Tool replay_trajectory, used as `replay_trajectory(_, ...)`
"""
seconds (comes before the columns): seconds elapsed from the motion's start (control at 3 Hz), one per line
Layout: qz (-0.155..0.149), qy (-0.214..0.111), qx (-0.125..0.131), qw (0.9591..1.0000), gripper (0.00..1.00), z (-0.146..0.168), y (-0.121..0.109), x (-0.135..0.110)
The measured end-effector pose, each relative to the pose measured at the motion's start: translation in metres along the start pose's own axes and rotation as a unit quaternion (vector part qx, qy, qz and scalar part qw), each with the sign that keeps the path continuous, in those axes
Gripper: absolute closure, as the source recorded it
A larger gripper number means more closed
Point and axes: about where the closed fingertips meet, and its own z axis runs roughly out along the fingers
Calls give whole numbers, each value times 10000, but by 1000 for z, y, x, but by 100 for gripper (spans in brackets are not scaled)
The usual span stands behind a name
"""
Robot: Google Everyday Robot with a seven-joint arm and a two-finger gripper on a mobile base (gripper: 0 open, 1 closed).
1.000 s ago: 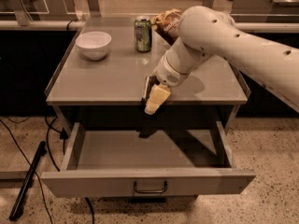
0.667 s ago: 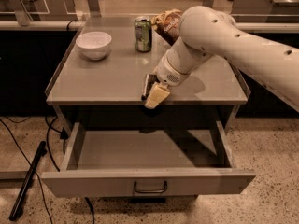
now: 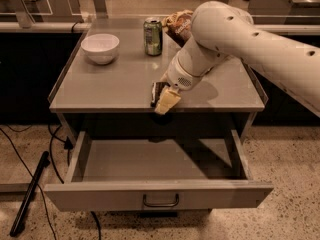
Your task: Place rxbar chocolate into top drawer
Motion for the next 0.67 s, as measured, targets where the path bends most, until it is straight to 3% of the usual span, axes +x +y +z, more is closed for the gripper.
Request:
replay_trajectory(0.33,-7,-2,26,10000,100,-7,1,-3)
replay_trajectory(0.67,-60,-19,209,9998,100,-48,4,-25)
